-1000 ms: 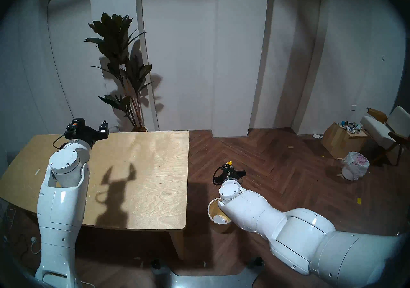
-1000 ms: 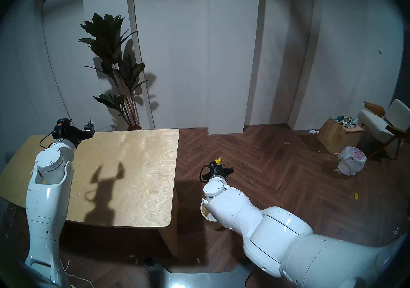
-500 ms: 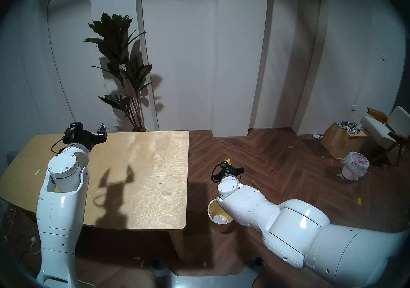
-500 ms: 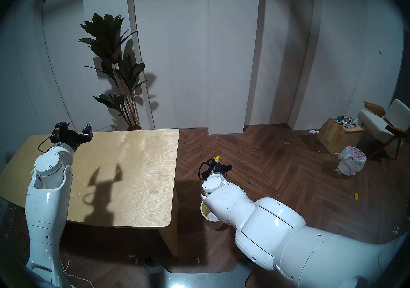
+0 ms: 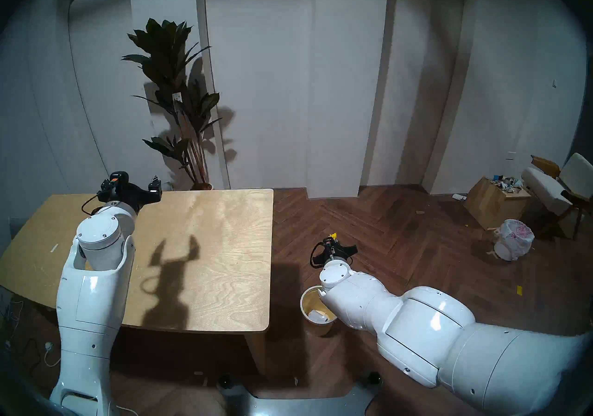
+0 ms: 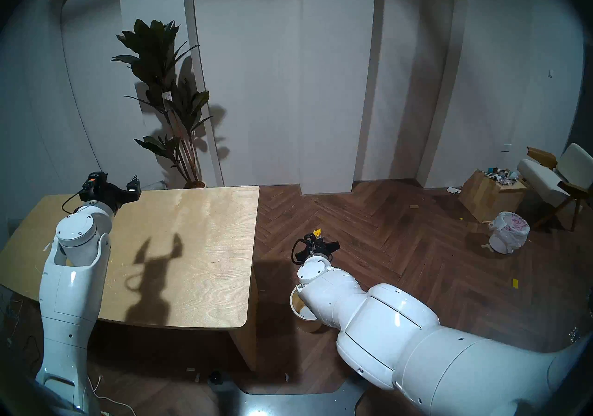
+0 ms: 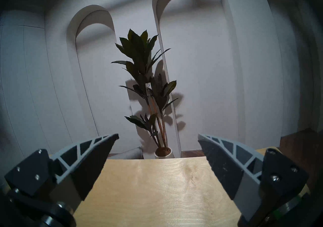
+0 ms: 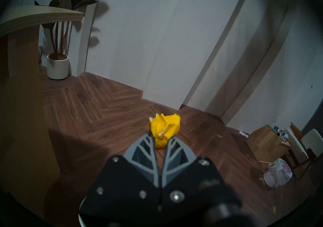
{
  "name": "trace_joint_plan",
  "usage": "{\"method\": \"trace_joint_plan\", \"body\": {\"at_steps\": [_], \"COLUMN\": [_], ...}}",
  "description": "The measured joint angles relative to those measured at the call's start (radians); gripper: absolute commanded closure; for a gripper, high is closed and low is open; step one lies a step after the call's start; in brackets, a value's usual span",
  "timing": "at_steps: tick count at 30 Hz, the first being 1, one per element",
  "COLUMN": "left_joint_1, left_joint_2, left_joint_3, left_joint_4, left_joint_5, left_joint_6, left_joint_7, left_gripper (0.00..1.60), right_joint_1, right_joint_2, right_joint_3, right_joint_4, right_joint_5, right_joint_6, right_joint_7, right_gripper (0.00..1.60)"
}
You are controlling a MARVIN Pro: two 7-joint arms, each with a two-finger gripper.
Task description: Put the trash into the trash bin on the ground
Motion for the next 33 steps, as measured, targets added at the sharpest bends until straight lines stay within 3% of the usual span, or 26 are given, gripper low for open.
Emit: {"method": "trace_joint_plan", "body": {"at_steps": [33], "left_joint_1": [-0.019], "left_joint_2": [-0.001], "left_joint_3": [0.031], "left_joint_4": [0.014], "left_joint_5": [0.006], "left_joint_6": [0.0], "left_joint_7": [0.034], "left_gripper": [0.0], "right_joint_1": [0.029], "right_joint_2": [-0.02], "right_joint_3": [0.006], "right_joint_4": [0.017], "right_joint_5": [-0.015], "right_joint_6": [0.043], "right_joint_7": [0.035], "right_gripper": [1.6]}}
